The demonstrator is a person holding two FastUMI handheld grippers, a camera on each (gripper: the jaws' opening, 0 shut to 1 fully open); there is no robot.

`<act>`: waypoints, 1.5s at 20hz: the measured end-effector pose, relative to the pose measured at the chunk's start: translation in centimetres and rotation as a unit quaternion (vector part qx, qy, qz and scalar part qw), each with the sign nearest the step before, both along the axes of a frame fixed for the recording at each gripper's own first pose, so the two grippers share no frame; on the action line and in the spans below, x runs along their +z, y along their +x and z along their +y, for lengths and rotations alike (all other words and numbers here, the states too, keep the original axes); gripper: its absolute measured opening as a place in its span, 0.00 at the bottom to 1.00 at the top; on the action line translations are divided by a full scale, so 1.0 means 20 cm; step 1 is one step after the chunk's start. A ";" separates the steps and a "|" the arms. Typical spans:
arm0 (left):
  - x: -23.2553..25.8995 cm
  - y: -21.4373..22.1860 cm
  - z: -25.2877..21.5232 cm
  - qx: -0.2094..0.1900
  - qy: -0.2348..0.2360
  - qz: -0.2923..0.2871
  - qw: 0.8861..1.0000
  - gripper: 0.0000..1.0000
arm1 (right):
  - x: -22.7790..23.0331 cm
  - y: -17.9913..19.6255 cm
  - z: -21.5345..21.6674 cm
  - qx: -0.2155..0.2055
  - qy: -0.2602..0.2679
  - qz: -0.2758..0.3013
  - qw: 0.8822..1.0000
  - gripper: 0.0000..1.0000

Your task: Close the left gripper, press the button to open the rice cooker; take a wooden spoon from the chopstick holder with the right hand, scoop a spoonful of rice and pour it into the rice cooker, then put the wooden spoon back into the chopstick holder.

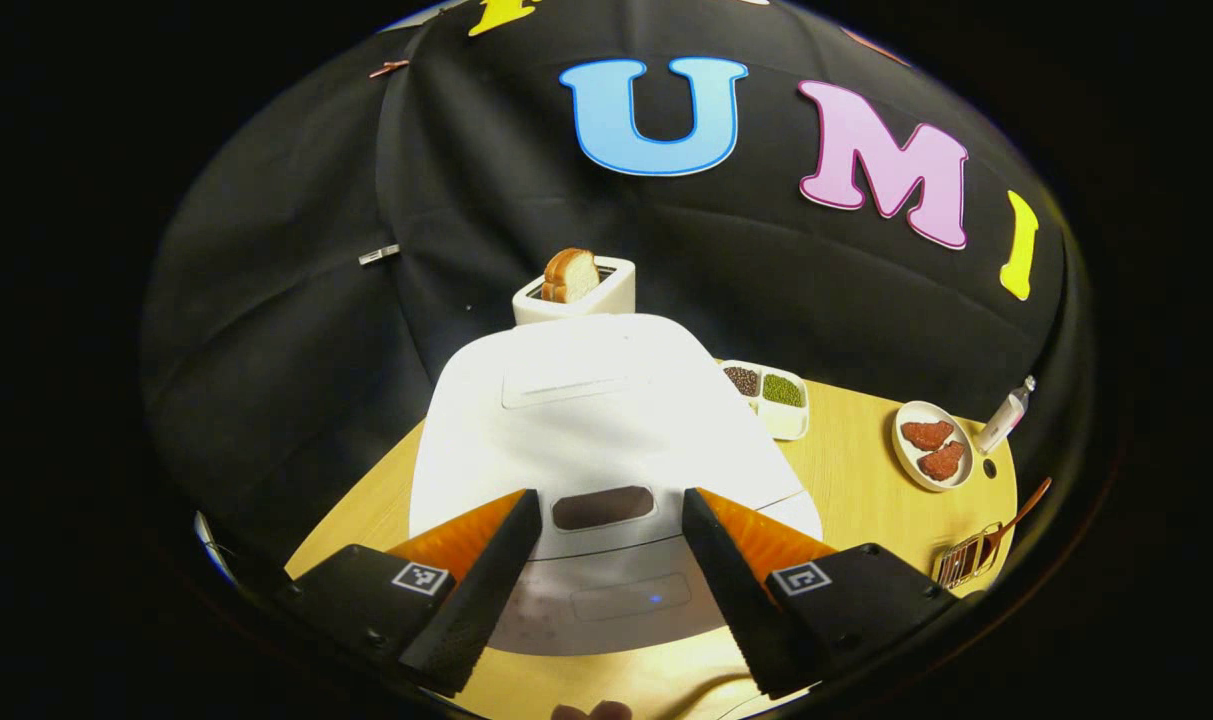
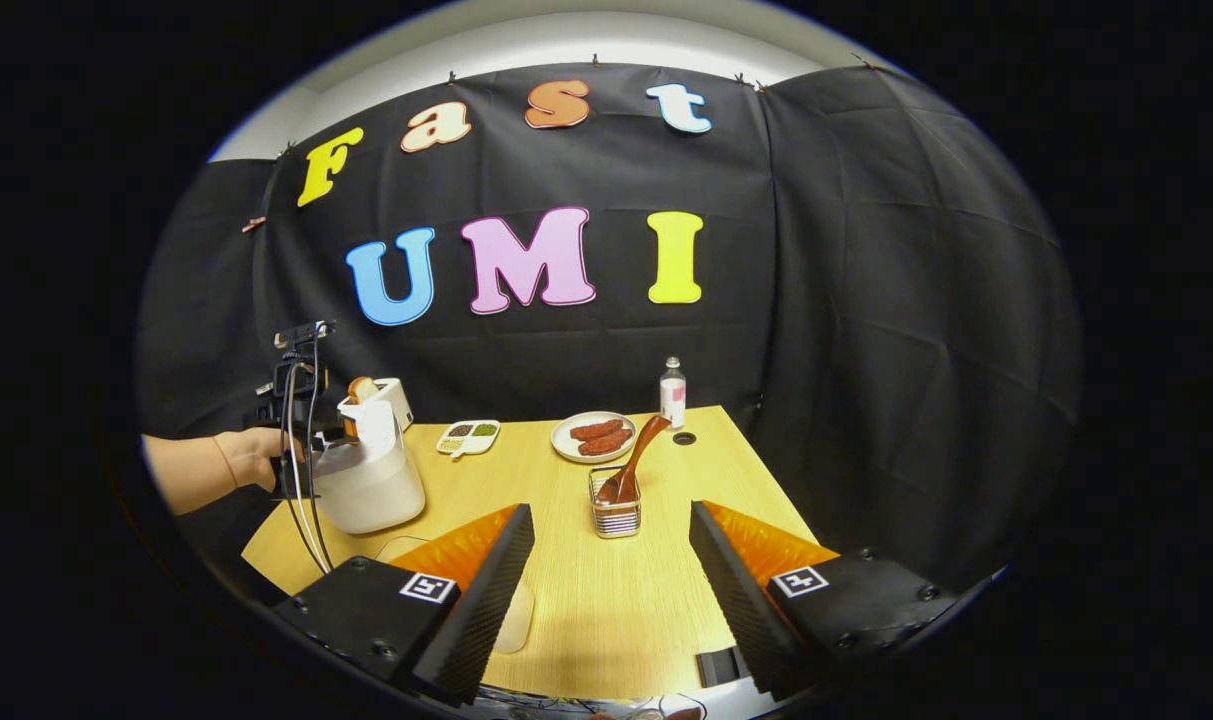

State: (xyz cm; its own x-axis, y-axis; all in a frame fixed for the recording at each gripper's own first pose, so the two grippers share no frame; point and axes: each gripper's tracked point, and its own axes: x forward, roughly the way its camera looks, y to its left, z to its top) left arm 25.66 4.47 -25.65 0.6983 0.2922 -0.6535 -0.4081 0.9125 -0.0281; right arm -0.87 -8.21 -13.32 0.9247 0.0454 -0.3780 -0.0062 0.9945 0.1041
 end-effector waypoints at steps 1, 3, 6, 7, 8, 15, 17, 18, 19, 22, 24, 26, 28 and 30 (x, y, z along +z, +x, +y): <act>0.01 0.00 0.00 0.003 0.001 -0.002 1.000 1.00 | -0.01 0.00 0.00 -0.002 0.002 0.000 1.000 0.99; 0.02 -0.01 0.00 0.001 0.012 -0.002 1.000 1.00 | -0.02 0.00 0.02 -0.002 0.013 0.004 1.000 0.98; 0.03 0.00 0.00 0.000 0.014 -0.011 1.000 1.00 | -0.01 0.00 0.08 0.009 0.019 0.000 1.000 0.99; 0.04 0.00 0.00 -0.004 0.012 -0.013 1.000 0.99 | 0.00 0.01 0.09 0.014 0.013 -0.003 1.000 0.99; 0.05 0.00 0.00 -0.007 0.011 -0.015 1.000 0.99 | 0.00 0.00 0.11 0.020 0.006 -0.006 1.000 0.99; 0.47 -0.05 -0.09 -0.075 0.048 -0.144 0.986 0.95 | 0.06 0.05 0.17 0.034 0.005 -0.021 0.999 0.99; 0.64 -0.14 -0.15 -0.099 0.059 -0.193 0.974 0.94 | 0.10 0.07 0.17 0.036 0.007 -0.032 0.999 0.99; 0.71 -0.19 -0.18 -0.109 0.065 -0.215 0.968 0.95 | 0.11 0.08 0.17 0.038 0.007 -0.036 0.999 0.99; 0.77 -0.26 -0.21 -0.118 0.071 -0.234 0.963 0.95 | 0.13 0.09 0.17 0.039 0.007 -0.039 0.998 0.99; 0.92 -0.47 -0.31 -0.133 0.071 -0.271 0.951 0.95 | 0.21 0.12 0.17 0.043 0.009 -0.059 0.997 0.99; 0.98 -0.61 -0.38 -0.141 0.064 -0.284 0.946 0.95 | 0.26 0.13 0.16 0.046 0.005 -0.076 0.996 0.99; 1.04 -0.74 -0.46 -0.150 0.059 -0.298 0.941 0.95 | 0.29 0.13 0.16 0.047 0.006 -0.085 0.995 0.98; 1.09 -0.86 -0.50 -0.158 0.055 -0.310 0.936 0.95 | 0.34 0.14 0.15 0.042 0.004 -0.096 0.994 0.98; 1.11 -0.96 -0.54 -0.165 0.053 -0.313 0.934 0.95 | 0.37 0.14 0.15 0.041 0.006 -0.105 0.994 0.98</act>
State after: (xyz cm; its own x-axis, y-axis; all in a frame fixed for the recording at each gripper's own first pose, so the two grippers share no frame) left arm 6.49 -6.40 -3.40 0.9973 0.0326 -0.0660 -0.0372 0.9968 -0.0701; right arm 1.91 -5.27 -5.95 0.9760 0.1280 -0.1763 -0.1110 0.9884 0.1035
